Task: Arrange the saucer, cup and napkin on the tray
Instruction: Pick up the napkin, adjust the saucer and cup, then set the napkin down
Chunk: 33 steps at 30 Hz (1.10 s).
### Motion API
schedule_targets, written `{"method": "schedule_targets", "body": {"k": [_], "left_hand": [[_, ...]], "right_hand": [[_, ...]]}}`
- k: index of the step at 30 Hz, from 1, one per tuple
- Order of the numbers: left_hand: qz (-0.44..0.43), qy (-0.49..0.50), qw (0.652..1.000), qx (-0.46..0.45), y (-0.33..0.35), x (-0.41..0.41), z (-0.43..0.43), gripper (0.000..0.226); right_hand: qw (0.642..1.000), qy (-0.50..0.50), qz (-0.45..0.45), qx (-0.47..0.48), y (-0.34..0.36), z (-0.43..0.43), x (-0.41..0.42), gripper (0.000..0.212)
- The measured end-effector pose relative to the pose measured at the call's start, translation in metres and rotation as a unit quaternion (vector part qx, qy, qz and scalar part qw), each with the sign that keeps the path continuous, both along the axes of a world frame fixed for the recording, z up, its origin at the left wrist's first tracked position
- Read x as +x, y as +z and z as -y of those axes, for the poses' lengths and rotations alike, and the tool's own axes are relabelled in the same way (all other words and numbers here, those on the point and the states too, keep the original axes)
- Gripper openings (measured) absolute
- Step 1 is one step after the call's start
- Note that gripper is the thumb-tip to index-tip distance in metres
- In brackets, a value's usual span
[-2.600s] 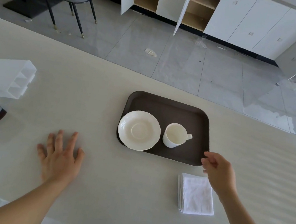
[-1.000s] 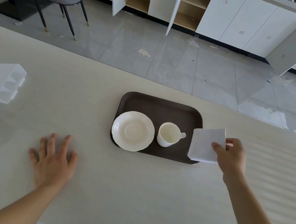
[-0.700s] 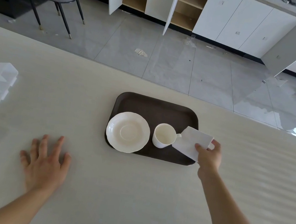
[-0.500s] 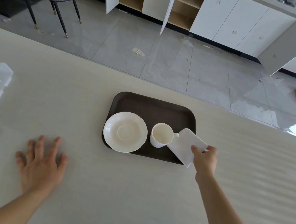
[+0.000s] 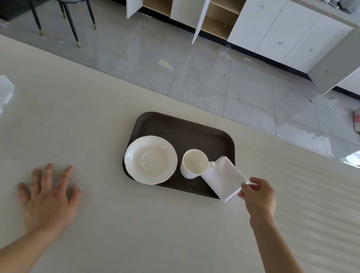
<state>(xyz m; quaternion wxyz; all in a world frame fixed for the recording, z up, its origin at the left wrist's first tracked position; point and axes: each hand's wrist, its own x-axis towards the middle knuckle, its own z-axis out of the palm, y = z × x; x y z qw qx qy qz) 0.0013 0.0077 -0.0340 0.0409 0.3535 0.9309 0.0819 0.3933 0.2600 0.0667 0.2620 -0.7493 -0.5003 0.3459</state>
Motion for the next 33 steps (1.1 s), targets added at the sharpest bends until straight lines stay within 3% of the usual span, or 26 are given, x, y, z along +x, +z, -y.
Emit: {"method": "schedule_targets", "body": {"k": [5,12,16,23,26,33], "left_hand": [[-0.003,-0.001,1.0,0.004,0.001,0.001,0.0,0.066],[0.004,0.006,1.0,0.009,0.006,0.002,-0.002,0.065],[0.004,0.007,1.0,0.011,0.007,0.002,-0.002,0.062],[0.004,0.011,1.0,0.015,0.009,0.003,-0.002,0.061],[0.004,0.013,1.0,0.01,0.011,0.003,-0.002,0.06],[0.005,0.016,1.0,0.003,0.014,0.004,-0.002,0.06]], "right_hand": [[0.996,0.067,-0.02,0.053,0.027,-0.011,-0.032,0.017],[0.951,0.266,0.08,0.137,0.051,-0.038,-0.113,0.009],[0.892,0.391,0.158,0.165,0.042,-0.049,-0.162,0.014],[0.759,0.555,0.336,0.062,0.017,-0.067,-0.213,0.027],[0.726,0.58,0.368,0.043,0.009,-0.071,-0.223,0.03],[0.762,0.572,0.304,0.001,-0.01,-0.079,-0.227,0.016]]}}
